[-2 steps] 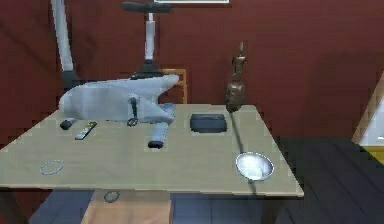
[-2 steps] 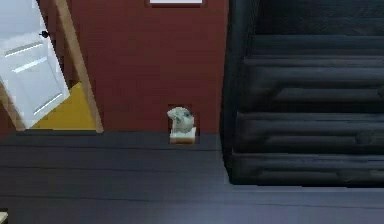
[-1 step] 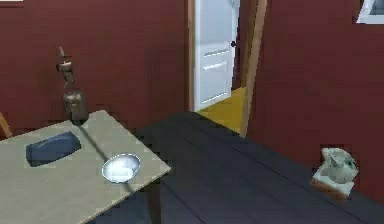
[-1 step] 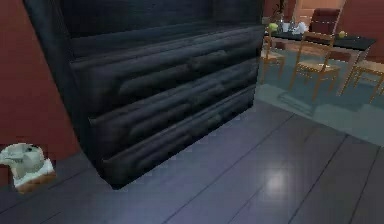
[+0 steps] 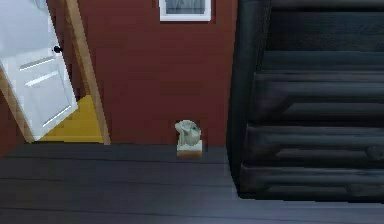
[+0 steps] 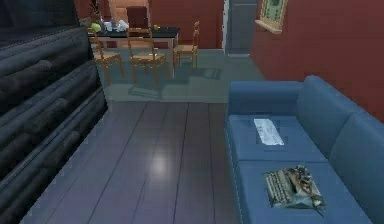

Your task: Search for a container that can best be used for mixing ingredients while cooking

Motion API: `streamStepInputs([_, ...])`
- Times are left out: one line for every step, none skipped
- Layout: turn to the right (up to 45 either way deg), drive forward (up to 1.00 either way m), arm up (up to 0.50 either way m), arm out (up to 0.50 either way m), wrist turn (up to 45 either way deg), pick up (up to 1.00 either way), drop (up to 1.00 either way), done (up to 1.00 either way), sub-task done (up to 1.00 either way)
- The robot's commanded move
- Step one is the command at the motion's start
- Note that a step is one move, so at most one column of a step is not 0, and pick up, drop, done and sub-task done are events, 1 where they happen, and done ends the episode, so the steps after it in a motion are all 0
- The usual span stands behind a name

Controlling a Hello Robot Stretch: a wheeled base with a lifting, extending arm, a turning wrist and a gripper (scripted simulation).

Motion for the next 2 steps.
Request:
streamStepInputs([6.0, 0.00, 0.00, 0.00, 0.0, 0.00, 0.00, 0.00, 0.00])
streamStepInputs([0.0, 0.30, 0.00, 0.00, 0.0, 0.00, 0.00, 0.00, 0.00])
